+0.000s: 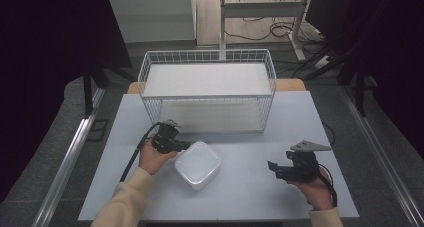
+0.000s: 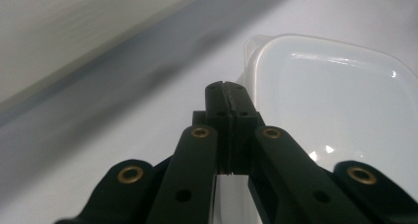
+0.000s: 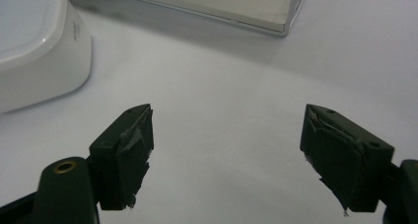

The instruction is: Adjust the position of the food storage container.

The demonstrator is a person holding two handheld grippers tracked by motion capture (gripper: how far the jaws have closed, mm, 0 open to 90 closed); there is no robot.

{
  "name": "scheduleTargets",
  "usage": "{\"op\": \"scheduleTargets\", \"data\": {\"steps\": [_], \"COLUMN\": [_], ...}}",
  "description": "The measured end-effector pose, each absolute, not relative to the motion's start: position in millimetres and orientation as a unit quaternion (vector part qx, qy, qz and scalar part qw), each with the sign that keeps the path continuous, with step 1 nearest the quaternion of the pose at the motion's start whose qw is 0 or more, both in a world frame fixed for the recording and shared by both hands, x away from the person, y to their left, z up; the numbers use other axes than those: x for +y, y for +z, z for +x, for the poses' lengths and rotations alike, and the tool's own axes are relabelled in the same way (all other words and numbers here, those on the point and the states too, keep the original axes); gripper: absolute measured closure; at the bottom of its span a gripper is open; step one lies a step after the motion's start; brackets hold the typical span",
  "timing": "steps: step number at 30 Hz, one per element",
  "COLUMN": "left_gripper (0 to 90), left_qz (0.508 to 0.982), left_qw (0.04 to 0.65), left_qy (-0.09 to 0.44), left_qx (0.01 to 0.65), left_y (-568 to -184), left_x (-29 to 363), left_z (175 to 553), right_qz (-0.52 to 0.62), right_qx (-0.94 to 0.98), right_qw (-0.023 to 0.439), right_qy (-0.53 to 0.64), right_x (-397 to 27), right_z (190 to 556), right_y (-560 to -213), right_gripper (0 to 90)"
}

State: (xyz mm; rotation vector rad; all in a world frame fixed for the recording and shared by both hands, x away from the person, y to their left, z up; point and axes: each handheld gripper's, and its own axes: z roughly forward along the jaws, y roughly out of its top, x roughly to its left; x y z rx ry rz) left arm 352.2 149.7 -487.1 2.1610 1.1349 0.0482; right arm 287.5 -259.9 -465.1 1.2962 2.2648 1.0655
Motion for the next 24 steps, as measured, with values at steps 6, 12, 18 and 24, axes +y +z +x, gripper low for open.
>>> {"op": "scheduleTargets", "data": {"steps": [6, 12, 18, 24], "left_gripper": [89.6, 89.7, 89.8, 89.8], "left_qz": [0.844, 0.848, 0.835, 0.842], "left_qw": [0.339, 0.344, 0.377, 0.401], "left_qy": [0.012, 0.025, 0.041, 0.036], "left_qx": [0.415, 0.403, 0.399, 0.359], "left_y": [-485, -484, -462, -446], "left_x": [127, 113, 124, 116], "left_z": [347, 344, 331, 287], "right_qz": [0.453, 0.452, 0.46, 0.463], "right_qx": [0.794, 0.794, 0.788, 0.785], "right_qw": [0.16, 0.159, 0.167, 0.17], "right_qy": [0.373, 0.373, 0.374, 0.375], "right_x": [-259, -258, -263, -263], "right_z": [288, 287, 288, 287], "right_y": [-466, -466, -464, -464], "right_gripper": [20.4, 20.4, 20.4, 20.5]}}
